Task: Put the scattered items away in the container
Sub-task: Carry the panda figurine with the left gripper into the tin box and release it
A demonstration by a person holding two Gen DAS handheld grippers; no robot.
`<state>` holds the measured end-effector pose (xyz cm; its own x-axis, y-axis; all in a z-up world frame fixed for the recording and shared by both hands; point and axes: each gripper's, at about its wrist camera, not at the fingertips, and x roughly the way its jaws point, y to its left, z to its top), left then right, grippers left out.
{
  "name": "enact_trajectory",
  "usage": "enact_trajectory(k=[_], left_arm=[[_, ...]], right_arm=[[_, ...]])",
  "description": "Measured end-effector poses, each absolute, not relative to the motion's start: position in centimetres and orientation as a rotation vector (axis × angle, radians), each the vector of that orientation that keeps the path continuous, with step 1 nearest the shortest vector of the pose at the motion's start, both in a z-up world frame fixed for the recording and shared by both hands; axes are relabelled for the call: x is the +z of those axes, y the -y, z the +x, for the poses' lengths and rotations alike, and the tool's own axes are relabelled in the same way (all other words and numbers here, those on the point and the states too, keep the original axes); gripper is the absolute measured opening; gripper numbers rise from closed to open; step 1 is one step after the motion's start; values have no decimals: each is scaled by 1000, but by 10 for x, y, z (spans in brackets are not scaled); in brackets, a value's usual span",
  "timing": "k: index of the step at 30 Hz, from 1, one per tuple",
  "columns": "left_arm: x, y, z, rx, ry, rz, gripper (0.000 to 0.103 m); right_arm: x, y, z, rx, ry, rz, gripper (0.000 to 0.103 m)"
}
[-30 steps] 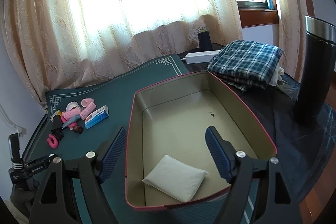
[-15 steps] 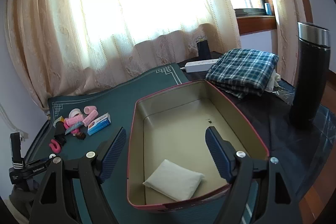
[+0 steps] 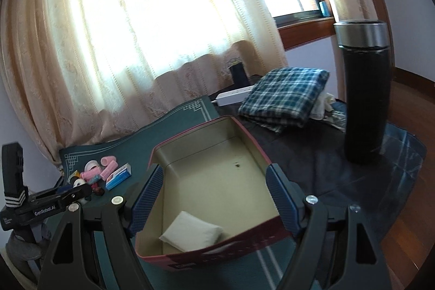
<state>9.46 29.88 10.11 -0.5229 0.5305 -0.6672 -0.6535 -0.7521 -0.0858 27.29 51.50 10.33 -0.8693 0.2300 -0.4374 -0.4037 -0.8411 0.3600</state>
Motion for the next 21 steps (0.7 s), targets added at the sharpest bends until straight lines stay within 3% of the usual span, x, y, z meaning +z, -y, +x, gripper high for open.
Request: enact_trajectory(k=[10,17,21], left_arm=[[103,-401,115,2058,-307,-883,49],[85,-431,115,1993,-339,-931,50],[89,-424,111,2017,-310,-920,73]], right_arm=[[95,-540,288,2637,-678,-567,81],[94,-551,287,2613,-700,-568,81],[94,-549,282,2622,-706,-575,81]])
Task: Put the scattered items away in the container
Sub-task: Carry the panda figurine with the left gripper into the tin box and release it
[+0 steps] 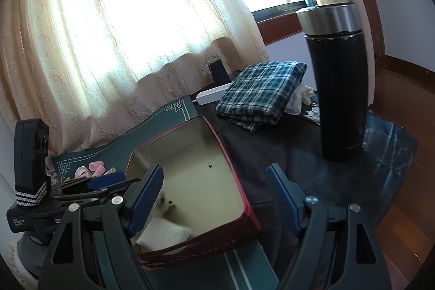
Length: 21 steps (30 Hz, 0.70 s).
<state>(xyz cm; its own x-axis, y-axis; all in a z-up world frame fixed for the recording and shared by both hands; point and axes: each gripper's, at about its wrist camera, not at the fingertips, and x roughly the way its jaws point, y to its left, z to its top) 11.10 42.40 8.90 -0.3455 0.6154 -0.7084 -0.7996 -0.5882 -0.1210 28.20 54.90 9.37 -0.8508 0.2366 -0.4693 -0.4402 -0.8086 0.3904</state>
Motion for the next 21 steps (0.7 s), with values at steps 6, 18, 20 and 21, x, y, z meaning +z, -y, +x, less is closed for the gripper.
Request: enact_trajectory(k=[6,18,20,21], left_arm=[[92,-403,103,2070,-275,-918,73],[90,-331,86,2189,-177,-974,74],[90,-314,82,2220,-160,-980,74],[89,-304,79,2239,-150,-984,76]], right_arm=[[94,-534,270,2658,-684,-603,81],[110,-483,244,2761,-616,-628,81],[112,-471,237,2786,-599,-639,81],[114,-464,233,2799,-591,-647,81]])
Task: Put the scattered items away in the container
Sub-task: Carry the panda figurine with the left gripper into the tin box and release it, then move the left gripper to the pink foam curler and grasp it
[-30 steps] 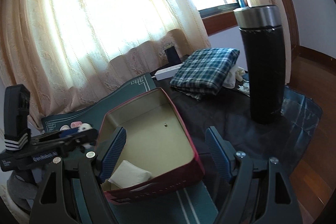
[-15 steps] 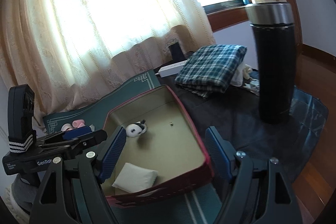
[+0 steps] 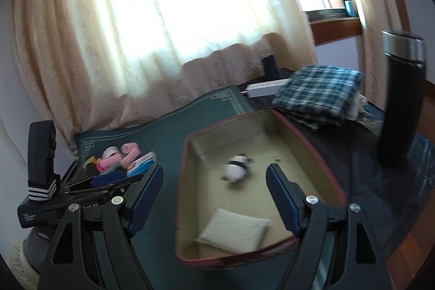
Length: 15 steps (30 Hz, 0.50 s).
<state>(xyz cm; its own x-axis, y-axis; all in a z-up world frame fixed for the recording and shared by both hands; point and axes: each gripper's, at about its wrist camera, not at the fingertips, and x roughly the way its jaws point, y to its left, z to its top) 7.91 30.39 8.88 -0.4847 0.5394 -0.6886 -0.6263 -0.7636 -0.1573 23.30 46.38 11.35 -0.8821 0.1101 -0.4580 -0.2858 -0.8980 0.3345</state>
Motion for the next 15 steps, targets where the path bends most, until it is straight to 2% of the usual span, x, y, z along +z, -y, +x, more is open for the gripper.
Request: enact_trajectory(k=[1,2,15], left_arm=[[88,-295,77,2254,-140,-988,82],[86,-284,74,2274,-126,-992,84],[46,-141,-2,2523,51,-1157,84]], right_arm=[[114,-457,229,2811,-582,-656,81],[115,-450,225,2823,-574,-667,81],[107,-361,167,2954,-473,-860,81]])
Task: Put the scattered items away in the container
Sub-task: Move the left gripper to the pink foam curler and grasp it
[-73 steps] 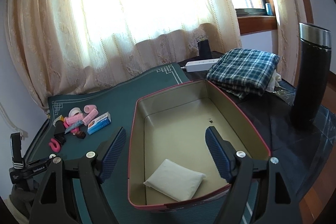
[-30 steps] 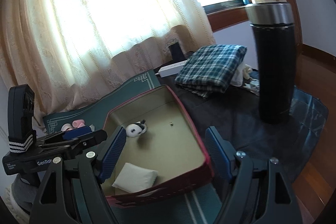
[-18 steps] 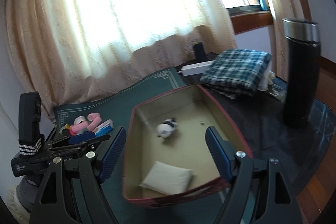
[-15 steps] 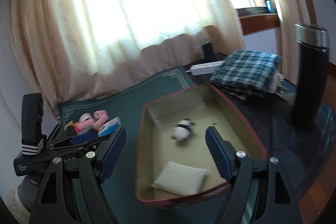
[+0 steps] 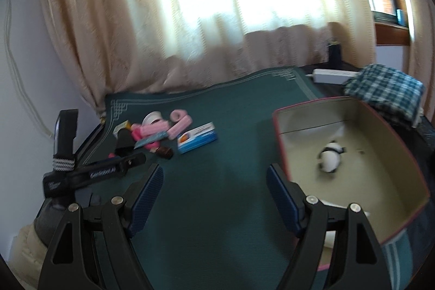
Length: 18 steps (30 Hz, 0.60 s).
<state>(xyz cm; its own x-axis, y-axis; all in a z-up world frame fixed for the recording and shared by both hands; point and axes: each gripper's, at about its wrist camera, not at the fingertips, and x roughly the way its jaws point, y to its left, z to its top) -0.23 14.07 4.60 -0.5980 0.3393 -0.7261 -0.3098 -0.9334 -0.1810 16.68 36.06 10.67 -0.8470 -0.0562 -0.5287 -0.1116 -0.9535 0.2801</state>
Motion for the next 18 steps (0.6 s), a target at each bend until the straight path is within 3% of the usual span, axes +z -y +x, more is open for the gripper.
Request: enact_trajectory(k=[8,18], left_arm=[[22,-93,-31,2537,133,-1252,84],[20,-29,-27,2652,109,-1283,84]], right_arm=[[95,-340,143,2955,-480,-970,81],[83,-334,124,2958,-490,-1037,81]])
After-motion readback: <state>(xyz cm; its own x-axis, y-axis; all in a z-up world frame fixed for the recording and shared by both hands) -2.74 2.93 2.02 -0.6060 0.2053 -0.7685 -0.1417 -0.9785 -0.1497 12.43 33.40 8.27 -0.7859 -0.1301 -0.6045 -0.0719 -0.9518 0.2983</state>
